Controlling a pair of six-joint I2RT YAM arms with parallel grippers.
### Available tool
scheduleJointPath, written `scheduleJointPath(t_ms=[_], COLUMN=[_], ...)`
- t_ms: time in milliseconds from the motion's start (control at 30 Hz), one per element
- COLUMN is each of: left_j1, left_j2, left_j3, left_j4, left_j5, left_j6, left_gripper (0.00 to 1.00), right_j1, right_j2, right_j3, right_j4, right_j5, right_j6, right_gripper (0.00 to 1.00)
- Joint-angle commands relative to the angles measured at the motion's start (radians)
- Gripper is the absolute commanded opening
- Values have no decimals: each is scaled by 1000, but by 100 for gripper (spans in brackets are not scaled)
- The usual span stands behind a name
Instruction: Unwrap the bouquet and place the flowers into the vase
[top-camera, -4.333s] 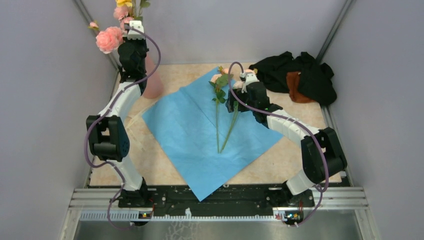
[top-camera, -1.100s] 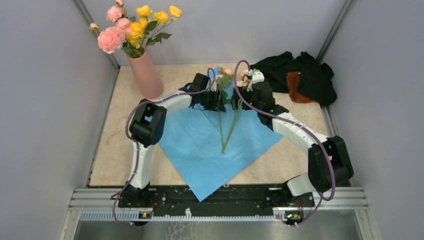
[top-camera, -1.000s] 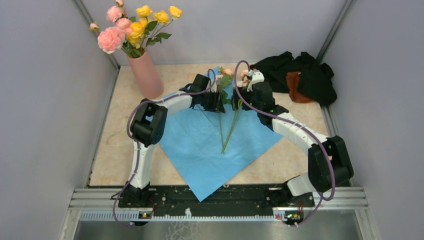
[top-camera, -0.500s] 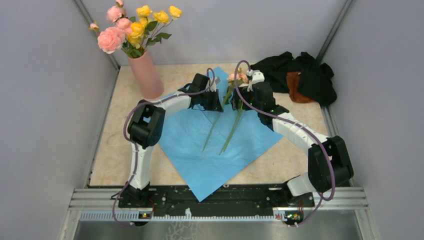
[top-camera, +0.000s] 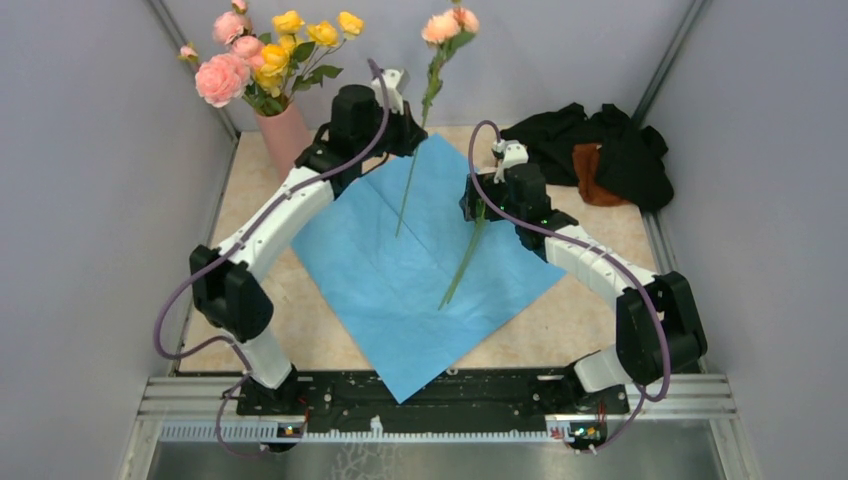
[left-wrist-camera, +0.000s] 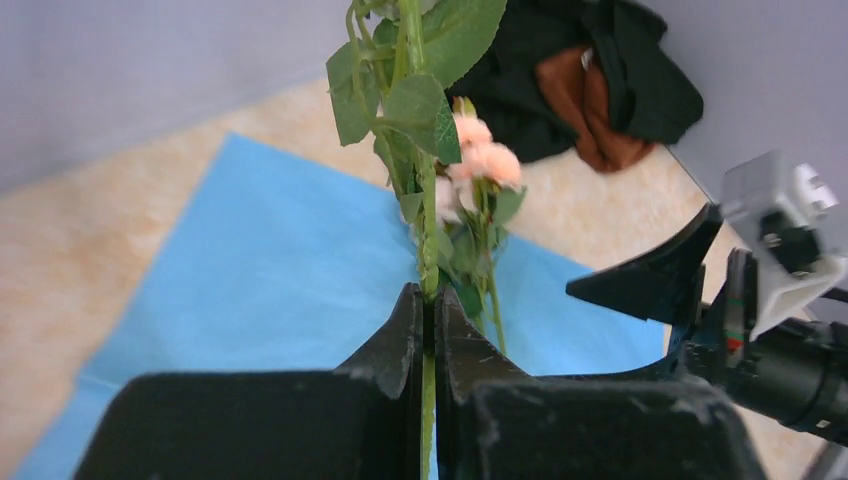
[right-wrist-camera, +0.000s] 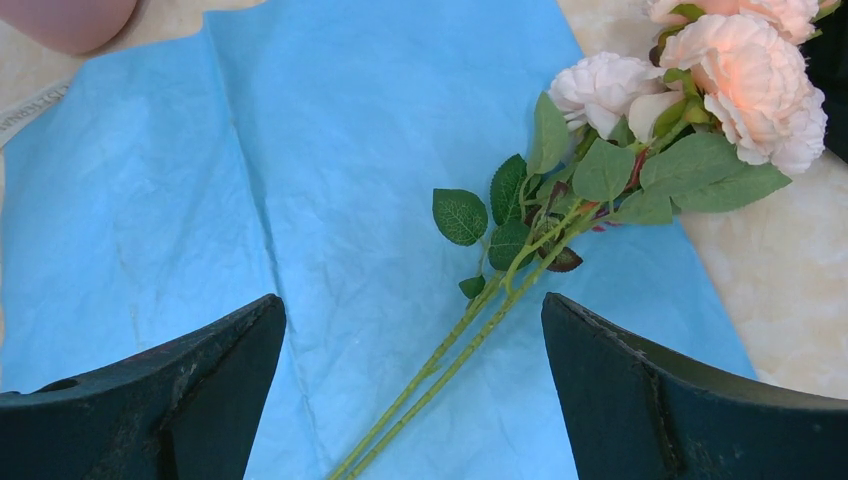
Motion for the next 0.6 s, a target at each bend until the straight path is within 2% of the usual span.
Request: scheduleJointPath(t_ms=[0,133,200,300,433,567], left_j1=[1,3,11,43,69,120], left_j2=[-134,-270,-304,-327,-385,-380], left_j3=[6,-148,-168,-185,-353,-380], left_j4=[128,412,472,542,881,1000], left_j5=[-171,-363,-448,-530,-668,-727], left_j6=[154,317,377,456,593,643], left_gripper=[0,0,0,0,0,0], right_j1=[-9,-9,-9,-9,-9,-9], right_j2=[-22,-21,-20,-14,-11,-9], right_j3=[-2,-4,-3,-2,-2,-2], right_j4=[55,55,57,60,61,59], right_j5=[-10,-10,-11,-18,-22,-19], right_j6=[-4,-4,-4,-2,0,-2], right_gripper=[98,98,98,98,98,98])
